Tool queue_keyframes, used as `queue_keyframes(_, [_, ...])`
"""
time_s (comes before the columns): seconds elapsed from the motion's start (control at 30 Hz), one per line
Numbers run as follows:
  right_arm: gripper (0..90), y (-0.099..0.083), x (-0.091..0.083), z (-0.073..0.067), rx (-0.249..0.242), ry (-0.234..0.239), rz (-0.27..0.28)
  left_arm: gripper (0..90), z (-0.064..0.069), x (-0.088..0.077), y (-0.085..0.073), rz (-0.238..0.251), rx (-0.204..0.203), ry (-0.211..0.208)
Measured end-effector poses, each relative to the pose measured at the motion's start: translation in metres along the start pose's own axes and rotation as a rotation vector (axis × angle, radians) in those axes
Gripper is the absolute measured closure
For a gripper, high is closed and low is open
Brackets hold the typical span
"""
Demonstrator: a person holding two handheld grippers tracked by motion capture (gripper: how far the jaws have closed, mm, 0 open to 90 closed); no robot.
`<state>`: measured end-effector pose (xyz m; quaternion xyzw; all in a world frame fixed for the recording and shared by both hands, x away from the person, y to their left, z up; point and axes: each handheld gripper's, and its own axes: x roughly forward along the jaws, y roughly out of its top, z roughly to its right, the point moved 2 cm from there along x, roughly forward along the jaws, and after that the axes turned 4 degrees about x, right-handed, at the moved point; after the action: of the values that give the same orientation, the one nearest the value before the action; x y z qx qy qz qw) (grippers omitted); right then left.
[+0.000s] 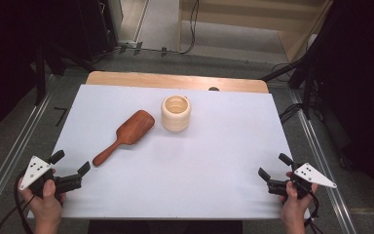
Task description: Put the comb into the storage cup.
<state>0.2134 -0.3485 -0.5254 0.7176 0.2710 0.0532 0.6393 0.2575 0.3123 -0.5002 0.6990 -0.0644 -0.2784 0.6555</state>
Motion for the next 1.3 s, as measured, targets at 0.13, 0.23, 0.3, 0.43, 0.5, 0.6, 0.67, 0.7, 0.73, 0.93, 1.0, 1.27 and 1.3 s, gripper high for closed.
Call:
queue_keyframes(0.13, [0.0,0.0,0.0,0.0,-0.007,0.002,-0.001,0.0,0.001,0.001,0.002,-0.025,0.012,-0.005])
queue_keyframes(0.23, [0.0,0.0,0.001,-0.001,-0.009,0.005,-0.004,0.0,0.004,0.003,0.007,-0.048,0.017,-0.015])
queue_keyframes(0.3, [0.0,0.0,0.001,-0.001,-0.012,0.005,-0.009,0.0,0.005,0.004,0.01,-0.051,0.026,-0.018])
queue_keyframes(0.43, [0.0,0.0,0.001,-0.001,-0.007,0.008,-0.002,0.0,0.009,0.004,0.026,-0.063,0.052,-0.033])
queue_keyframes(0.5, [0.0,0.0,0.001,-0.001,-0.008,0.009,-0.002,0.0,0.009,0.004,0.029,-0.071,0.059,-0.035])
queue_keyframes(0.6, [0.0,-0.001,0.001,-0.002,-0.014,0.007,-0.008,0.0,0.011,0.006,0.042,-0.085,0.074,-0.053])
queue_keyframes(0.67, [0.0,-0.001,0.002,-0.002,-0.017,0.009,-0.008,0.0,0.011,0.007,0.048,-0.089,0.083,-0.064])
queue_keyframes(0.7, [0.0,-0.001,0.002,-0.002,-0.016,0.01,-0.009,0.0,0.011,0.008,0.051,-0.091,0.086,-0.071])
queue_keyframes(0.73, [0.0,-0.001,0.002,-0.002,-0.016,0.009,-0.009,0.0,0.012,0.009,0.055,-0.094,0.083,-0.076])
queue_keyframes(0.93, [0.0,-0.001,0.002,-0.002,-0.011,0.012,-0.01,0.0,0.012,0.017,0.068,-0.14,0.104,-0.084])
queue_keyframes(1.0, [0.0,-0.001,0.002,-0.002,-0.007,0.015,-0.01,0.0,0.013,0.021,0.075,-0.165,0.117,-0.099])
queue_keyframes(1.27, [0.0,-0.001,0.002,-0.002,-0.009,0.021,-0.014,0.0,0.017,0.036,0.089,-0.249,0.146,-0.13])
queue_keyframes(1.3, [0.0,-0.001,0.002,-0.002,-0.009,0.022,-0.016,0.0,0.017,0.036,0.089,-0.249,0.146,-0.13])
